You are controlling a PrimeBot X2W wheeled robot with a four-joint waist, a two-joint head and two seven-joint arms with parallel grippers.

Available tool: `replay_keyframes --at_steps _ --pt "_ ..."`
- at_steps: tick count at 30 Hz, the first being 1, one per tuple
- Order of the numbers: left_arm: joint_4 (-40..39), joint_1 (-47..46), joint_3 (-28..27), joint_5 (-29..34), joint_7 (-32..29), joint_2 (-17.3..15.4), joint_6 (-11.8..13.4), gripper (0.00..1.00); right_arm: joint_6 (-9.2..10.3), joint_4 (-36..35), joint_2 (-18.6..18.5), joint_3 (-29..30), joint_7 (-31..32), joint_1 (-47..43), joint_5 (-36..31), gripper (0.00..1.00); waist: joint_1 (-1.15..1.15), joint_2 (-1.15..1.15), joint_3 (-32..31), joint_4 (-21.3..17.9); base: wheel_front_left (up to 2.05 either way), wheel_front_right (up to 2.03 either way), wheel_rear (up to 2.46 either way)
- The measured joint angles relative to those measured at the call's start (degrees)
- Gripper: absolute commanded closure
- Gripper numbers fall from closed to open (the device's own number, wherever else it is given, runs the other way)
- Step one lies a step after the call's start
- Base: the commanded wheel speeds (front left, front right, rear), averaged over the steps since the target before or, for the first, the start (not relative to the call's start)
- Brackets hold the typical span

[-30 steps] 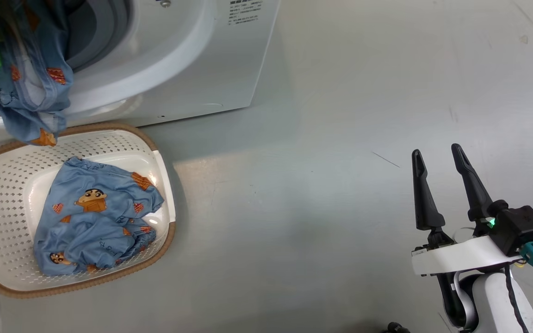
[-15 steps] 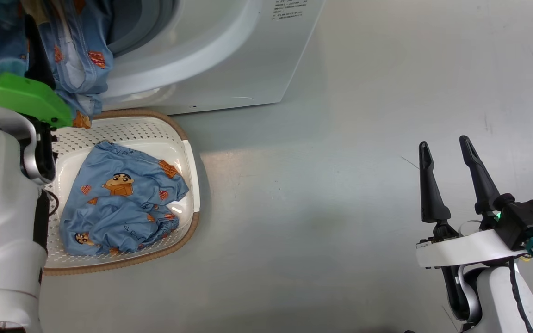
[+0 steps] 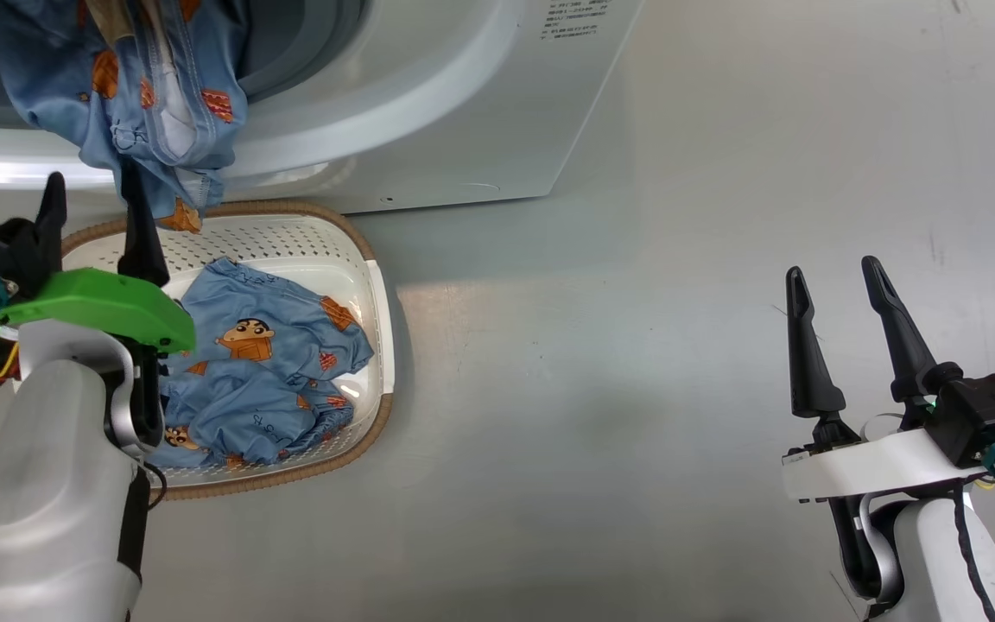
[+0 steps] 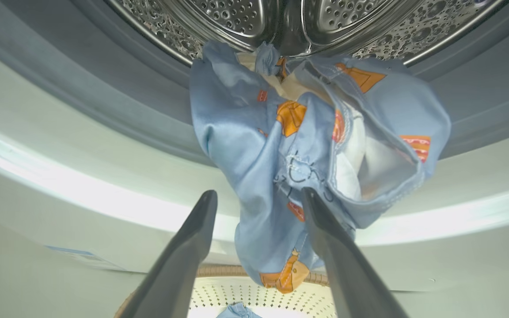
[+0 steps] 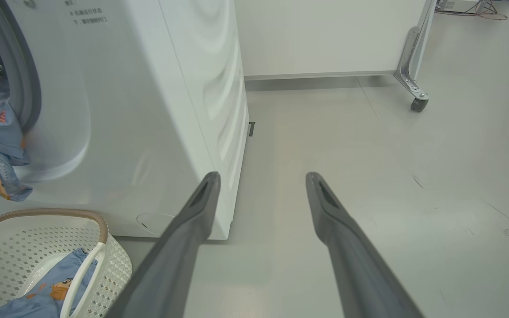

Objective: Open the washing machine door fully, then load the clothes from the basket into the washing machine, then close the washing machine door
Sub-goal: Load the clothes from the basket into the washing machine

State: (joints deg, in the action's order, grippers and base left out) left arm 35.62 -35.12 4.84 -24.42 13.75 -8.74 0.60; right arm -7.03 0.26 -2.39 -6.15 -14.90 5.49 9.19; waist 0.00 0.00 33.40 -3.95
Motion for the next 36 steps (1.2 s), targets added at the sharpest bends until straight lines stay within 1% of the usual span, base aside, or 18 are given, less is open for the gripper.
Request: replay_keyframes --at_steps 3,9,12,15,22,31,36 --pt "-2.2 2.7 0.4 -0.3 0.0 0.8 0.0 0.00 0.00 0.0 -0.1 0.2 0.0 0.0 -0.3 0.00 0.00 0.00 -0.5 0.6 0.00 0.00 0.00" --pt "-6.5 8.2 0.3 -0.4 0.0 0.9 0.5 0.00 0.00 -0.1 -1.3 1.3 0.0 -0.1 -0.8 0.00 0.00 0.00 -1.3 1.8 0.00 0.00 0.00" --pt "-8.8 10.7 0.2 -0.4 0.1 0.9 1.1 0.00 0.00 -0.2 -1.3 1.4 0.0 -0.2 -0.9 0.00 0.00 0.00 -1.5 2.3 0.00 0.00 0.00" --pt "-11.0 13.0 0.2 -1.0 0.0 1.1 1.2 0.00 0.00 -0.2 -1.4 1.6 0.0 -0.2 -1.2 0.00 0.00 0.00 -1.6 2.7 0.00 0.00 0.00" --pt "-18.3 18.6 0.4 -1.5 -1.2 1.5 2.1 0.00 0.00 -0.2 -1.4 1.4 0.0 -0.5 -1.2 0.00 0.00 0.00 -1.5 3.4 0.00 0.00 0.00" --pt "-25.7 22.5 0.0 -2.0 -3.5 1.4 2.9 0.00 0.00 -0.8 -1.5 1.1 0.0 -1.1 -1.3 0.00 0.00 0.00 -0.5 4.0 0.00 0.00 0.00" --pt "-29.9 22.8 -0.8 -2.9 -4.6 0.8 3.2 0.00 0.00 -0.8 -1.3 -0.8 0.0 -0.7 -1.3 0.00 0.00 0.00 0.0 3.2 0.00 0.00 0.00"
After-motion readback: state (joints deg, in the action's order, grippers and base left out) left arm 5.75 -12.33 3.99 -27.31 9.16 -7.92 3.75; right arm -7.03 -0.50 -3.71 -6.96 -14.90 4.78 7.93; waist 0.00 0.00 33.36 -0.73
